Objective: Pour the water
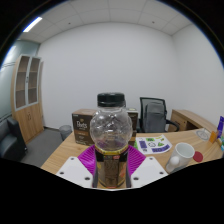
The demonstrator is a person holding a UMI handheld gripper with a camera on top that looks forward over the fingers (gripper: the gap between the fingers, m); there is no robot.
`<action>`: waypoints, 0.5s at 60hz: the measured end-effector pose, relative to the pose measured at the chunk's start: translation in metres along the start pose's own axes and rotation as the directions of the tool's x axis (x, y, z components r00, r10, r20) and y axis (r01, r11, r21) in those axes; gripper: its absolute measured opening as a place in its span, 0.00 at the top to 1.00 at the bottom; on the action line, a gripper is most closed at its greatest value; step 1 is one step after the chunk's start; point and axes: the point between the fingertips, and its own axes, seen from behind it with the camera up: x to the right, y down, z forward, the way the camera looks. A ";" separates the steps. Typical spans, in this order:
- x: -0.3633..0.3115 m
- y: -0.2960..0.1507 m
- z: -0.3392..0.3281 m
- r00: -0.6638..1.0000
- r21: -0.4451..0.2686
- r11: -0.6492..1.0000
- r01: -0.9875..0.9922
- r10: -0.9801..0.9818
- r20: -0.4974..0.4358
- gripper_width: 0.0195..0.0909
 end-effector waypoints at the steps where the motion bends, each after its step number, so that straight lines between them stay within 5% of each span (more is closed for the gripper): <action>1: -0.001 -0.004 -0.002 1.000 0.006 1.000 -0.017 0.017 0.009 0.75; 15: 0.019 -0.089 -0.021 0.803 0.018 0.819 -0.573 0.557 0.213 0.75; 30: 0.082 -0.130 -0.020 0.047 -0.170 0.108 -0.980 0.944 0.327 0.76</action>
